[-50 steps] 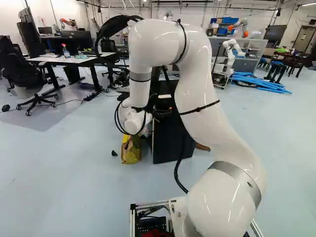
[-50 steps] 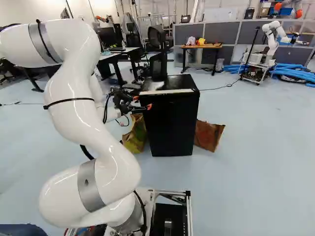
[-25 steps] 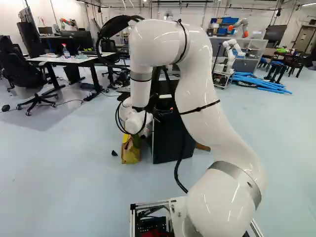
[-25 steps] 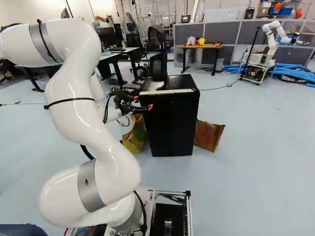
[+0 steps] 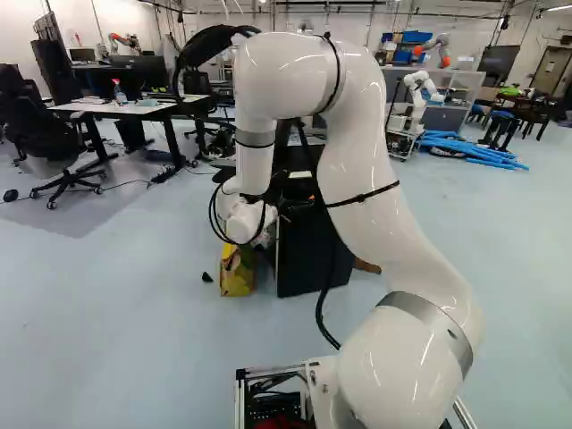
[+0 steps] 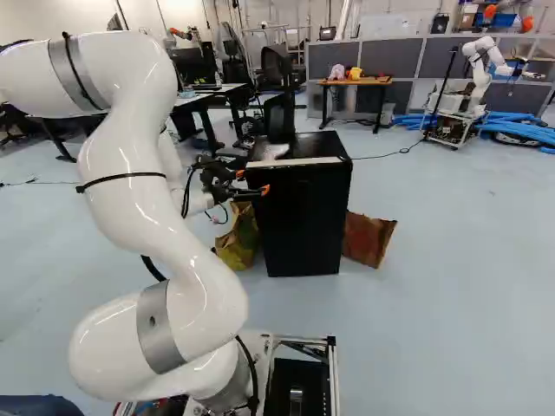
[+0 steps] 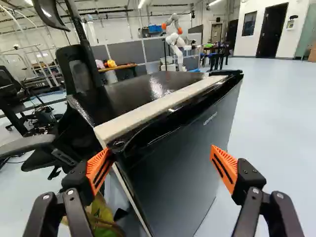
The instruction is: Grab a drink from the fridge
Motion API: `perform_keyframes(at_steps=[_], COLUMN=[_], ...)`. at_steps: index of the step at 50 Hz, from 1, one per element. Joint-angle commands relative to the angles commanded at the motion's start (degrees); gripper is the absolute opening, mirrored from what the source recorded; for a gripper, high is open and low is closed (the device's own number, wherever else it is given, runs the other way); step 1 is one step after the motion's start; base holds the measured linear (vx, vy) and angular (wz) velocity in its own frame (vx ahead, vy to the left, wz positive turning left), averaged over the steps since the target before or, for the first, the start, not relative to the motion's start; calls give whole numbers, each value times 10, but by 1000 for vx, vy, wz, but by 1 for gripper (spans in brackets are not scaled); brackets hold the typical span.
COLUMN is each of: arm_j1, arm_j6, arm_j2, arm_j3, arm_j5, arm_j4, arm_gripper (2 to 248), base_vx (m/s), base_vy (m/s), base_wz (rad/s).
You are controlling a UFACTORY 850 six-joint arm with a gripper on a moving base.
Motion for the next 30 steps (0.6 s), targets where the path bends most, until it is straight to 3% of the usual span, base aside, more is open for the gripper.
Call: perform_keyframes(at_steps=[30], arm_j1=[14], arm_j6=[0], arm_j2=[20], arm_j3=[36], arm_j5=[4], arm_j4=[30], arm_gripper=[247], base_vx=[0], base_vy=[0], base_wz=[0])
